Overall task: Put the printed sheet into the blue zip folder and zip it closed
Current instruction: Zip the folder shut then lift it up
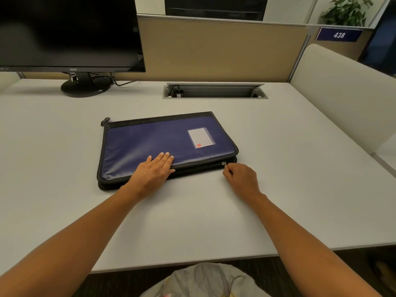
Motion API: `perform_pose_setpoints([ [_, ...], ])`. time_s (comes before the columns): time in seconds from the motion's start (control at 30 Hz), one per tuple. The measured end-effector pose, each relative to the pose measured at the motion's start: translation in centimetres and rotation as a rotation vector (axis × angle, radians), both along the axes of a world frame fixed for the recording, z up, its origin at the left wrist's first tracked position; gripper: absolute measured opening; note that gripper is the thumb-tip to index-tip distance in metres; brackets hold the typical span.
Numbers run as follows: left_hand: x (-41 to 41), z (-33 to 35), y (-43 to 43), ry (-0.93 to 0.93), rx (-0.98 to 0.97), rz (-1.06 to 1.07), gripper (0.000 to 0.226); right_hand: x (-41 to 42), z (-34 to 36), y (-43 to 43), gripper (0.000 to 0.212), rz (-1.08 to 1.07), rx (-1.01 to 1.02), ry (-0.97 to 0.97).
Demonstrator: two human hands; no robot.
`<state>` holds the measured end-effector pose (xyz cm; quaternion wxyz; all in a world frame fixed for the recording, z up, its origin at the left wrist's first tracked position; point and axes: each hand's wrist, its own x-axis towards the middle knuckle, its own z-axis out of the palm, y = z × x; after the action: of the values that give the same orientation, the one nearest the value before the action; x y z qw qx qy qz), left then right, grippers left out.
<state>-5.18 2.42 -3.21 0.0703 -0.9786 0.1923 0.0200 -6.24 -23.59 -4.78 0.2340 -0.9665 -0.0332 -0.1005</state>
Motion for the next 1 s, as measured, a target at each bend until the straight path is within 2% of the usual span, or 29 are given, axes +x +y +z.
perform_pose_setpoints([
  [0.23,0.2,-0.5,3.0,-0.043,-0.021,-0.02,0.053,0.0,-0.3,-1.2,0.036,0.012,-0.022,0.008],
  [0.4,0.7,-0.1,4.2,-0.049,-0.104,-0.053,0.051,0.1,0.1,-0.9,0.034,0.051,-0.015,0.06],
  [0.6,2.0,0.0,5.8,-0.011,-0.119,0.081,0.049,-0.4,0.4,1.1,0.037,0.219,-0.069,0.127],
  [0.7,2.3,-0.1,5.8,-0.011,-0.135,0.133,0.048,-0.8,0.4,2.2,0.046,0.234,-0.095,0.12],
  [0.83,2.1,0.0,4.6,-0.047,-0.123,0.169,0.048,-0.9,0.4,2.3,0.046,0.242,-0.104,0.126],
  [1.0,1.2,0.6,0.0,-0.073,-0.185,-0.048,0.052,-0.9,0.3,2.4,0.041,0.232,-0.092,0.122],
])
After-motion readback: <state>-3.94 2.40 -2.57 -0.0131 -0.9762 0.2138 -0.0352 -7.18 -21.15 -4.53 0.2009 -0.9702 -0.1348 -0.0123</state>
